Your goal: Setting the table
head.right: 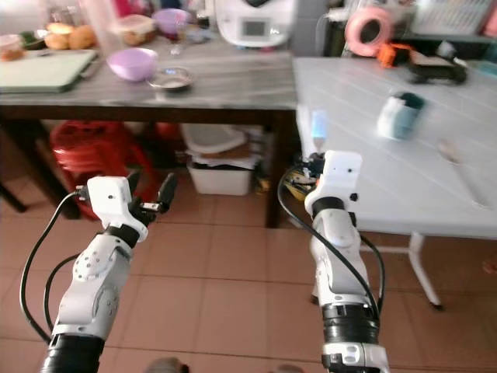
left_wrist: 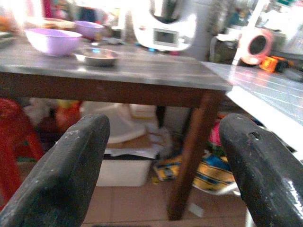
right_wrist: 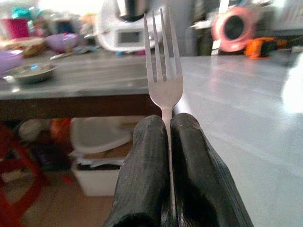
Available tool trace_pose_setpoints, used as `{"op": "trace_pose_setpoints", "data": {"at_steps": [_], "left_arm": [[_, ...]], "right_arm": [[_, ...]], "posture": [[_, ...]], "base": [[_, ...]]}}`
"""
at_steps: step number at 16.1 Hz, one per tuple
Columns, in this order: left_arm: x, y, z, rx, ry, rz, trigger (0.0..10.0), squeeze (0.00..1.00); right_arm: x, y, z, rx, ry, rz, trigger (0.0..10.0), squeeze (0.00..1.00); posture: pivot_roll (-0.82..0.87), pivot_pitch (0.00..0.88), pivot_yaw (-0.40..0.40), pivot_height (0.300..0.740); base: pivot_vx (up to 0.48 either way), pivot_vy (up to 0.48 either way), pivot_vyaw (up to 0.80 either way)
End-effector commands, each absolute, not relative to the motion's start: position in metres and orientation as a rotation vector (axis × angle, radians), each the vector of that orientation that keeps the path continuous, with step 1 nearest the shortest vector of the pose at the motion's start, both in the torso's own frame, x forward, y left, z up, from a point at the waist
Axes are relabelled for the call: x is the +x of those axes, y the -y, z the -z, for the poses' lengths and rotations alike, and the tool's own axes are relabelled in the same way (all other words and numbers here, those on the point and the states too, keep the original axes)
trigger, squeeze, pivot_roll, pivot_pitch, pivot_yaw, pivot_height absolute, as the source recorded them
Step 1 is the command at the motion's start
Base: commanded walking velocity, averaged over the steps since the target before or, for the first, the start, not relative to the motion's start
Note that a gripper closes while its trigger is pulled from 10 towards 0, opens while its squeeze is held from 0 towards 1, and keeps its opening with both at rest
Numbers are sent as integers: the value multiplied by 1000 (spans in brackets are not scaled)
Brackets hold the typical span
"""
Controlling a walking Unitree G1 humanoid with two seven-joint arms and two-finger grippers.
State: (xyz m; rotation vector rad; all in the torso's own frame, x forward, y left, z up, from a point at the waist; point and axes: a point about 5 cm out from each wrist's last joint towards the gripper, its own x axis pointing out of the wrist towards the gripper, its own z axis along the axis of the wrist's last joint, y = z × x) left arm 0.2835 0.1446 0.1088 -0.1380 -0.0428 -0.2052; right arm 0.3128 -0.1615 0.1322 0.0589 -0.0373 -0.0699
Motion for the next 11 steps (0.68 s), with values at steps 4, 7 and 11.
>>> {"op": "trace_pose_setpoints", "data": {"at_steps": [4,7,11], "left_arm": [[284,-154,-109,-122,41,181,10000,0],[287,-159,-108,-116,22,124,10000,0],[285,-158,-110,-126,37,161,10000,0]], "right_arm": [[316,154,-135,36,61,38,10000,0],[316,154,-128,14,16,35,10000,0],[316,150,-126,-14,16,17,10000,0]], "posture": [[-5,0,12,740],[-5,0,11,740],[-5,0,9,740]], "base": [[328,350,0],[110,116,0],[62,0,0]]}}
